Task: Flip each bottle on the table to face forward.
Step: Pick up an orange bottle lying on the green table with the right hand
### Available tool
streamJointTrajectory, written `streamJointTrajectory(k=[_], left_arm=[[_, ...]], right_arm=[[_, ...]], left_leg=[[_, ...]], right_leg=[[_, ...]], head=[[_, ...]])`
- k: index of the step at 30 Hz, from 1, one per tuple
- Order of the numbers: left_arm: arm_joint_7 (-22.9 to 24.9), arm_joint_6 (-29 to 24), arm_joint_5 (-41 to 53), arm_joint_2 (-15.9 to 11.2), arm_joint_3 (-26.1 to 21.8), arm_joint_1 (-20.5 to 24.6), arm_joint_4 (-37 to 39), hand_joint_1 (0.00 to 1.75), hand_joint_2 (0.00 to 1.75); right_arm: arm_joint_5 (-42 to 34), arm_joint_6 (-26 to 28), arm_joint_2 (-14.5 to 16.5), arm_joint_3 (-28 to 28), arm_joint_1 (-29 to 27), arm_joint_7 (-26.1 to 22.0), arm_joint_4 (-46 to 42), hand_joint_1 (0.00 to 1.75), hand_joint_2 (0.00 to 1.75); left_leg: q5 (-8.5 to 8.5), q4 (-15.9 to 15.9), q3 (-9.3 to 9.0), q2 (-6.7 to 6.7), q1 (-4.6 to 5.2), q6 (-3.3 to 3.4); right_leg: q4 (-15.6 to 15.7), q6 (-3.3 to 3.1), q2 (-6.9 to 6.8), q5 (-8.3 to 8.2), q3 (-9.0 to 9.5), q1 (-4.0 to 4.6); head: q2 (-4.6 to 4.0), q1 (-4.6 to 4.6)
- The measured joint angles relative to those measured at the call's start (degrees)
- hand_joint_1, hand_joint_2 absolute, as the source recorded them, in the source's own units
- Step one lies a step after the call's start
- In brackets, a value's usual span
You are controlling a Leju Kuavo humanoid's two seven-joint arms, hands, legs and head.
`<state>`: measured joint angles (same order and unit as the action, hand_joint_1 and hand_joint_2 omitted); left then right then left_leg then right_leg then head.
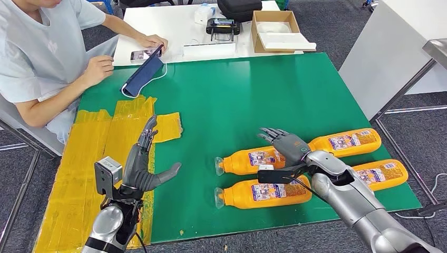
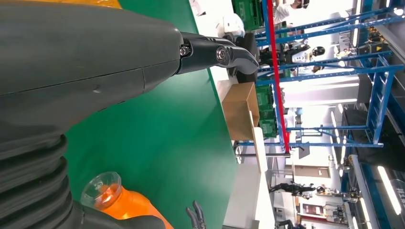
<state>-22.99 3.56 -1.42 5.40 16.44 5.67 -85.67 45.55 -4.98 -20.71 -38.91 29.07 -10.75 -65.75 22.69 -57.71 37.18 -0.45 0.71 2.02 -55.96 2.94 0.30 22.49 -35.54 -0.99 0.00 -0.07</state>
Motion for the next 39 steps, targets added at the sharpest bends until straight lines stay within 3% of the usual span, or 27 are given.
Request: streamJointTrajectory(k=[16,21,31,32,33,36,38,39], left_arm=[[-0.31,0.08,-1.46,0.24,0.01,1.1,2.81,0.0,1.75],[-0.28,0.29,-1.68,0.67,0.27,2.13,4.37,0.0,1.75],[-0.26,0.17,-1.96,0.9,0.26,2.66,5.78,0.0,1.75],[-0.26,0.15,-1.98,0.9,0.26,2.66,5.79,0.0,1.75],[-0.26,0.13,-1.98,0.9,0.25,2.66,5.8,0.0,1.75],[-0.26,0.09,-1.99,0.9,0.24,2.64,5.82,0.0,1.75],[-0.26,0.07,-2.04,0.91,0.24,2.62,5.82,0.0,1.75],[-0.26,0.07,-2.07,0.91,0.24,2.6,5.82,0.0,1.75]], right_arm=[[-1.4,-2.89,-1.16,-5.26,3.0,0.76,7.54,0.0,1.75],[3.33,-2.07,1.24,-8.49,5.18,3.76,15.29,0.0,1.75],[3.86,-1.44,4.59,-11.42,8.91,3.82,23.53,0.0,1.75],[3.92,-1.4,4.74,-11.57,9.08,3.81,23.93,0.09,1.75],[3.97,-1.37,4.87,-11.68,9.22,3.78,24.3,0.38,1.75],[4.18,-0.75,5.2,-11.95,9.49,3.41,25.1,1.51,1.75],[4.51,0.41,5.42,-12.15,9.36,3.18,25.4,1.73,1.75],[4.74,1.12,5.55,-12.22,9.22,3.14,25.47,1.74,1.75]], left_leg=[[0.0,0.0,0.01,0.0,0.01,0.0],[0.01,0.0,-0.1,0.17,-0.02,-0.01],[0.19,0.02,-0.9,0.33,-0.08,-0.16],[0.19,0.02,-0.95,0.33,-0.08,-0.16],[0.19,0.02,-0.99,0.33,-0.08,-0.16],[0.18,0.02,-1.08,0.35,-0.08,-0.15],[0.16,0.02,-1.1,0.41,-0.08,-0.14],[0.16,0.02,-1.1,0.46,-0.07,-0.14]], right_leg=[[0.0,0.0,0.0,0.0,0.0,-0.01],[0.01,0.0,0.06,-0.01,0.04,0.02],[0.06,-0.22,0.34,0.08,0.6,0.07],[0.06,-0.24,0.34,0.07,0.61,0.07],[0.06,-0.25,0.34,0.07,0.62,0.07],[0.06,-0.27,0.35,0.02,0.73,0.07],[0.06,-0.27,0.37,-0.06,0.81,0.08],[0.06,-0.26,0.4,-0.09,0.81,0.08]], head=[[0.0,-0.01],[0.0,0.0],[0.0,0.01],[0.0,0.01],[0.0,0.01],[0.0,0.01],[0.0,0.02],[0.0,0.01]])
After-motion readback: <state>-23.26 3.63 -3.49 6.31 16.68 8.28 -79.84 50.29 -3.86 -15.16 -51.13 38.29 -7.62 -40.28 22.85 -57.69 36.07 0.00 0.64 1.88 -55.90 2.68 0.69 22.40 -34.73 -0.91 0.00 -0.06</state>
